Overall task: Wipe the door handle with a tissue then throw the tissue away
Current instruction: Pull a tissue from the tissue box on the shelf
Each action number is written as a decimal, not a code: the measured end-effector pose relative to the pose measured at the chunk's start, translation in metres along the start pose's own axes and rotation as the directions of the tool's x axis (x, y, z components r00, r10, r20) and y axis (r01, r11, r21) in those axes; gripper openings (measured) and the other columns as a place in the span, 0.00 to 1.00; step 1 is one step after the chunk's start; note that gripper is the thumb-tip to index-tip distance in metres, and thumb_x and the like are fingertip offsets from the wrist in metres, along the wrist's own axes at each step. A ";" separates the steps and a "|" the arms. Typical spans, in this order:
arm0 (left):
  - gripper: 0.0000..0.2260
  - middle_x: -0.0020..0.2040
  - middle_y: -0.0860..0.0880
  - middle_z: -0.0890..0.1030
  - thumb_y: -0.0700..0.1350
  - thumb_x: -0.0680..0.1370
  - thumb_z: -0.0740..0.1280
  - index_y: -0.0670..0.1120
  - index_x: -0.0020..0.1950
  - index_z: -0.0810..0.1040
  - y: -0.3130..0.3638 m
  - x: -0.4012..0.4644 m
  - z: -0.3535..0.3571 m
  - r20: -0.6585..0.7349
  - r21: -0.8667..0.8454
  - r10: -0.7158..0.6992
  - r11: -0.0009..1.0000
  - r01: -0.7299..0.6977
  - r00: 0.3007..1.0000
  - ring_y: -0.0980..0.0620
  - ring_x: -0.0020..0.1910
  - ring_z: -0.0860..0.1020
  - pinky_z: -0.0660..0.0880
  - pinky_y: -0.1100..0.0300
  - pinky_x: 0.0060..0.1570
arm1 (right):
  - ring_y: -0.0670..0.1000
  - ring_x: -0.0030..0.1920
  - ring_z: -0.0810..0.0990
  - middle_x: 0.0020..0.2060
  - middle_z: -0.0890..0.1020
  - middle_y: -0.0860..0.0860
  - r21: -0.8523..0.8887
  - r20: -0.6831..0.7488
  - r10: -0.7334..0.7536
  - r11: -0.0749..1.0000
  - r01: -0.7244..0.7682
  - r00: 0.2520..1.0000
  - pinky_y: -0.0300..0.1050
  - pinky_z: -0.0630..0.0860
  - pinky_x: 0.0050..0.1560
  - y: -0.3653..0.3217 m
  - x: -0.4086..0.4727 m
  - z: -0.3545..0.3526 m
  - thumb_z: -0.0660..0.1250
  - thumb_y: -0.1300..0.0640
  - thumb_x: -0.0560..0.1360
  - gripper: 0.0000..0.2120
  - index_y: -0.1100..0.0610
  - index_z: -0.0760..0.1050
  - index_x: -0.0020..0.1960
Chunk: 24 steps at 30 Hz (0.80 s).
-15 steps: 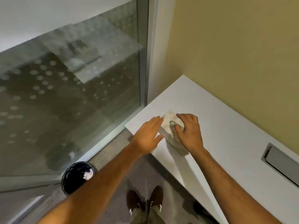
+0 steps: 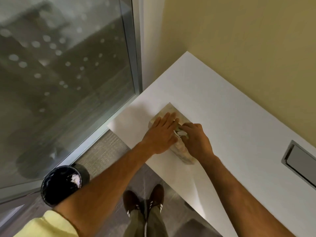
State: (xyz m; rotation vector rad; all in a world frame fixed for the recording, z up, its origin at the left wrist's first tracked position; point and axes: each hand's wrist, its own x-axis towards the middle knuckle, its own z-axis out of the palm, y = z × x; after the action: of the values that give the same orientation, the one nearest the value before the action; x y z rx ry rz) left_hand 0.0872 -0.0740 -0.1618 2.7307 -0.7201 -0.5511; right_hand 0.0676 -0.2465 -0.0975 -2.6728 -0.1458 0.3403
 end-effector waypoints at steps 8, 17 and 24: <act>0.33 0.87 0.47 0.35 0.62 0.86 0.47 0.52 0.88 0.42 -0.004 -0.003 0.004 0.010 0.057 0.017 0.998 -0.017 1.000 0.45 0.86 0.35 0.37 0.49 0.83 | 0.51 0.50 0.81 0.49 0.85 0.47 0.039 -0.046 0.094 0.995 -0.092 0.994 0.42 0.69 0.44 0.009 0.003 -0.003 0.65 0.56 0.81 0.08 0.50 0.83 0.52; 0.33 0.88 0.47 0.41 0.60 0.87 0.52 0.49 0.89 0.47 0.006 -0.007 -0.014 -0.003 -0.003 -0.016 1.000 0.016 1.000 0.45 0.87 0.41 0.46 0.46 0.85 | 0.53 0.49 0.83 0.49 0.86 0.50 0.251 -0.193 0.041 0.968 0.009 0.980 0.51 0.80 0.53 -0.013 -0.011 -0.037 0.66 0.61 0.80 0.08 0.55 0.83 0.53; 0.25 0.70 0.40 0.82 0.53 0.79 0.73 0.38 0.71 0.82 0.031 -0.063 -0.081 -0.445 -0.081 0.113 0.983 -0.165 0.888 0.36 0.68 0.82 0.78 0.38 0.68 | 0.41 0.43 0.80 0.44 0.83 0.47 0.477 -0.202 0.013 0.875 0.087 0.979 0.24 0.74 0.44 -0.050 -0.033 -0.078 0.66 0.66 0.79 0.07 0.60 0.83 0.52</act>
State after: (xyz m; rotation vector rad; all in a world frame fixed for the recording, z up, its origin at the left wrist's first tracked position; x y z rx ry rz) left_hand 0.0575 -0.0551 -0.0604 2.5284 -0.7270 0.0619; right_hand 0.0537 -0.2384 -0.0007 -2.1827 -0.0407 0.0755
